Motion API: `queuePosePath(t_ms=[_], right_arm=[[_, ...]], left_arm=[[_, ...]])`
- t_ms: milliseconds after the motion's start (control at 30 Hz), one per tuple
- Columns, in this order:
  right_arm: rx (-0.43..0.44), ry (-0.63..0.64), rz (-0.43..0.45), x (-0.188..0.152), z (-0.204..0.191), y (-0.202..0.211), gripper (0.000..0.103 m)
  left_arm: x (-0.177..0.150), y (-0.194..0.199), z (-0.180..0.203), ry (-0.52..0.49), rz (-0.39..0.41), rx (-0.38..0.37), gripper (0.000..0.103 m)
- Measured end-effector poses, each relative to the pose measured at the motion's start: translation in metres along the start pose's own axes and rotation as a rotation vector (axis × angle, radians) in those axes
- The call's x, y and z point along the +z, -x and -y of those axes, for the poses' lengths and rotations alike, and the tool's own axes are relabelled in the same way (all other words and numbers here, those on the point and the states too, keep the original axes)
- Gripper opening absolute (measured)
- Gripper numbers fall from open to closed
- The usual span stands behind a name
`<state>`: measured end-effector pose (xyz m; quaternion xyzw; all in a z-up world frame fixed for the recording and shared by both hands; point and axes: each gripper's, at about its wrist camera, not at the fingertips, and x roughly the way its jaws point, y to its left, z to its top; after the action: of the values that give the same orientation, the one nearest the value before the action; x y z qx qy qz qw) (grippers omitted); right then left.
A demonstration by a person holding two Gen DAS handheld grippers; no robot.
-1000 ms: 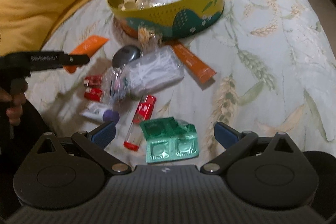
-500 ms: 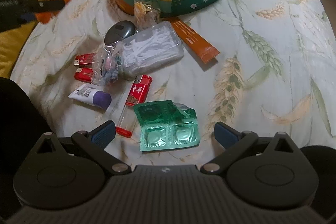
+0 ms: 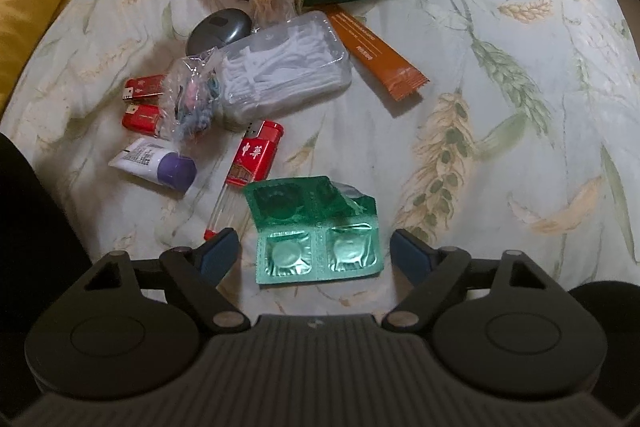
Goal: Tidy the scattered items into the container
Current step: 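Release the VC tube into the tin with the left gripper while the right grasps the blister pack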
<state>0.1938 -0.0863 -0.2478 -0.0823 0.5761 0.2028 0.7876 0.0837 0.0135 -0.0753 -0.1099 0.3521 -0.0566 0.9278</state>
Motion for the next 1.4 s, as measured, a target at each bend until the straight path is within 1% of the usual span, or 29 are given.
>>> queuePosePath(t_ms=[67,200,267,400,600,733,933,1033,1133,1167,1200,1233,1267,1333,1400], right_arm=[[-0.003,-0.002,0.001,0.000,0.000,-0.002,0.089],[-0.008,-0.012,-0.002,0.001,0.001,-0.006,0.080],[-0.015,-0.008,0.000,0.001,0.000,-0.007,0.079],[-0.024,-0.016,0.015,0.001,0.000,-0.006,0.070],[-0.005,-0.042,0.034,0.000,0.002,-0.005,0.069],[0.036,-0.081,0.059,0.000,0.007,-0.001,0.069],[0.105,-0.138,0.088,0.000,0.016,0.001,0.069],[0.144,-0.168,0.102,0.000,0.021,0.002,0.069],[0.159,-0.179,0.107,0.000,0.023,0.002,0.069],[0.163,-0.180,0.109,0.000,0.023,0.002,0.069],[0.166,-0.180,0.111,0.000,0.023,0.003,0.069],[0.171,-0.181,0.113,0.000,0.023,0.003,0.069],[0.175,-0.183,0.115,0.000,0.024,0.003,0.069],[0.182,-0.189,0.118,0.000,0.025,0.004,0.069],[0.186,-0.193,0.123,0.000,0.026,0.005,0.069]], left_arm=[[0.006,-0.002,0.003,-0.009,0.005,-0.003,0.033],[0.019,-0.006,0.009,-0.031,0.012,-0.004,0.033],[0.024,-0.010,0.014,-0.048,0.014,-0.002,0.033],[0.036,-0.014,0.023,-0.075,0.016,0.001,0.033],[0.050,-0.018,0.033,-0.102,0.014,0.009,0.033],[0.061,-0.030,0.041,-0.123,0.001,0.023,0.033],[0.080,-0.060,0.056,-0.148,-0.033,0.044,0.033],[0.088,-0.076,0.058,-0.137,-0.051,0.055,0.033],[0.093,-0.090,0.057,-0.141,-0.054,0.060,0.032],[0.094,-0.093,0.056,-0.131,-0.060,0.060,0.035],[0.095,-0.095,0.053,-0.110,-0.073,0.059,0.054],[0.096,-0.094,0.051,-0.092,-0.077,0.054,0.065],[0.096,-0.093,0.048,-0.085,-0.065,0.060,0.085],[0.094,-0.087,0.045,-0.098,-0.040,0.092,0.086],[0.092,-0.084,0.039,-0.093,-0.058,0.103,0.087]])
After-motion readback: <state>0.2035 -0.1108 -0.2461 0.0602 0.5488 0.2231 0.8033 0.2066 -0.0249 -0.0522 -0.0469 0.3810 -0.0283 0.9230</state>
